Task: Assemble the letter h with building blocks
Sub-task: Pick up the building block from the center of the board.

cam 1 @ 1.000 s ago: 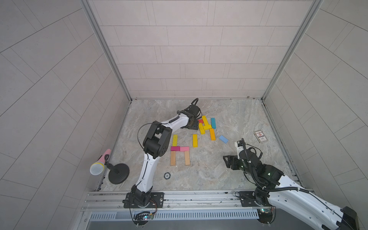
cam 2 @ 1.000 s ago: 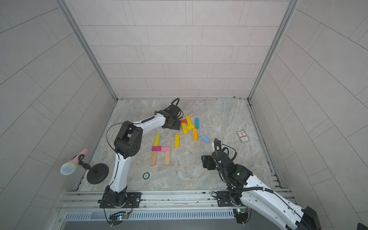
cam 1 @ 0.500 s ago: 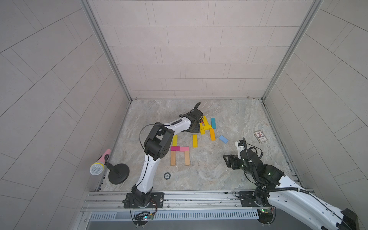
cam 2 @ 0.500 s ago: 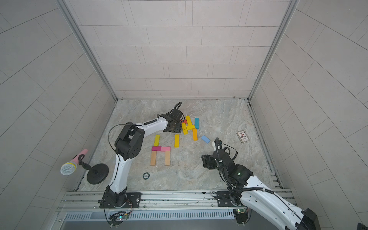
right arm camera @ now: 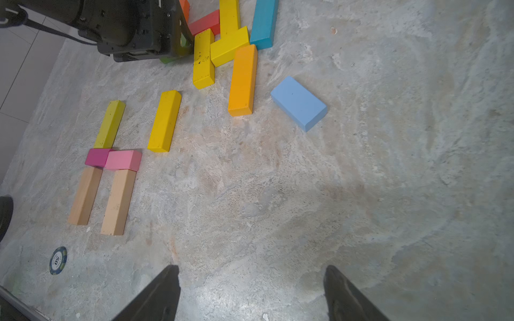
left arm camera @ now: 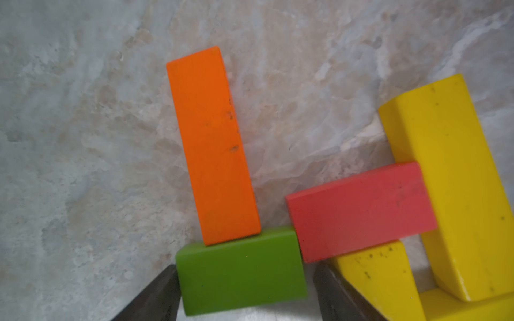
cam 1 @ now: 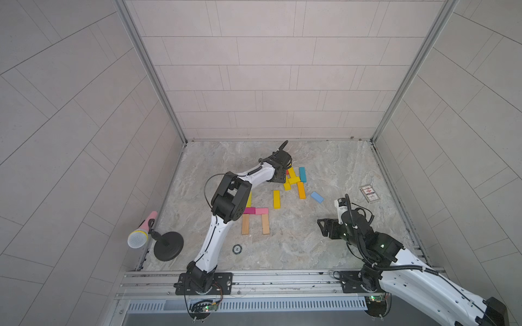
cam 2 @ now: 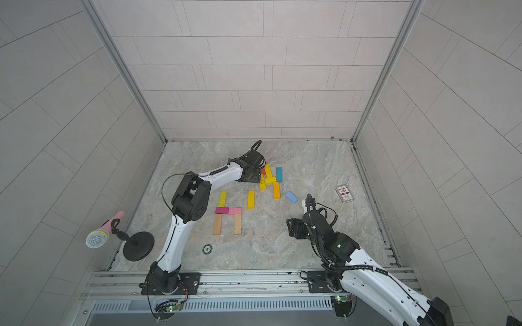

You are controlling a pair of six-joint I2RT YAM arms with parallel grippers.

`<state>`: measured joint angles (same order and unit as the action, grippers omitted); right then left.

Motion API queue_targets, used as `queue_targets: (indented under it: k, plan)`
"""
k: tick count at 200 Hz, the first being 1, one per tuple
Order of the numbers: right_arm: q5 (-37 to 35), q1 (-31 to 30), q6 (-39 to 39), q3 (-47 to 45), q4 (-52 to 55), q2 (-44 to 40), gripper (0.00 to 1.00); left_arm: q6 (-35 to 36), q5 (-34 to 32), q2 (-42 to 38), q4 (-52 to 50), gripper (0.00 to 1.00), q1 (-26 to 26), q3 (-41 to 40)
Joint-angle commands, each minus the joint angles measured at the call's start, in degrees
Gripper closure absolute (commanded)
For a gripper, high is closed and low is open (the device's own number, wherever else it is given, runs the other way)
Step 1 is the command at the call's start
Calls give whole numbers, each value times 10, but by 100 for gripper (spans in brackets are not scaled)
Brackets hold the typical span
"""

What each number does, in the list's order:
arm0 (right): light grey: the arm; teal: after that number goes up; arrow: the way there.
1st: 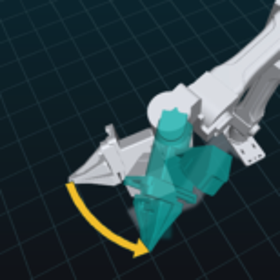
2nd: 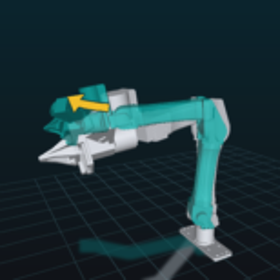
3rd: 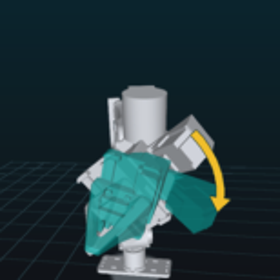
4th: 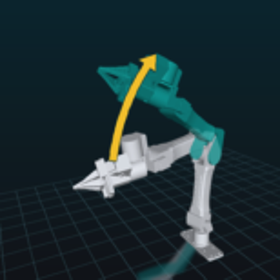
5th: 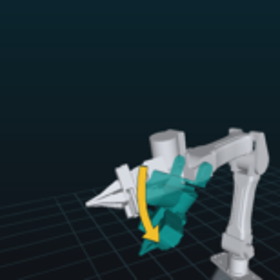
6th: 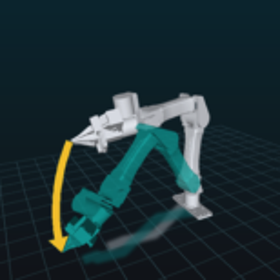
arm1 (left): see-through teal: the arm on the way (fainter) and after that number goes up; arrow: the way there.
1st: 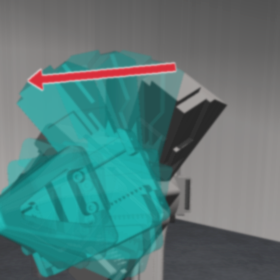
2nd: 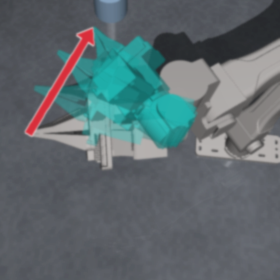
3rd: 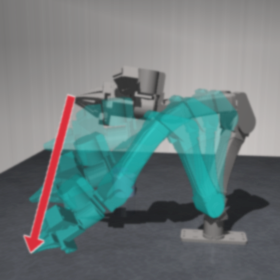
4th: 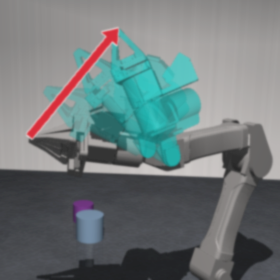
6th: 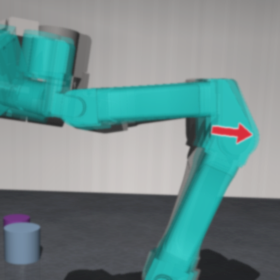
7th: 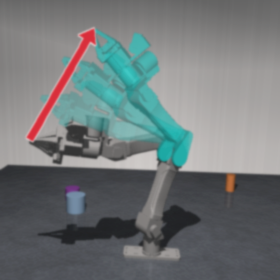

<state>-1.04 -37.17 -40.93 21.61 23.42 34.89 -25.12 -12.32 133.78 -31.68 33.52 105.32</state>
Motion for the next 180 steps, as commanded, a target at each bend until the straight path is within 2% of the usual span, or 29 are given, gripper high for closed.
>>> queue_targets:
  k: [1,45,85,126,180]
  plan:
    - [-1,5,3,-8,-7,1,17,18,-3,31,-41,20,1,7]
    - [8,10,1,-10,-17,11,17,21,8,17,-25,30,7,-11]
    - [12,15,-1,-17,-19,10,17,17,-12,-21,-4,37,15,-36]
    - [12,20,-5,-18,-18,2,17,-10,-37,-124,10,40,41,-79]
    - [5,27,2,-25,-11,-12,17,-112,-56,-290,22,43,111,-241]
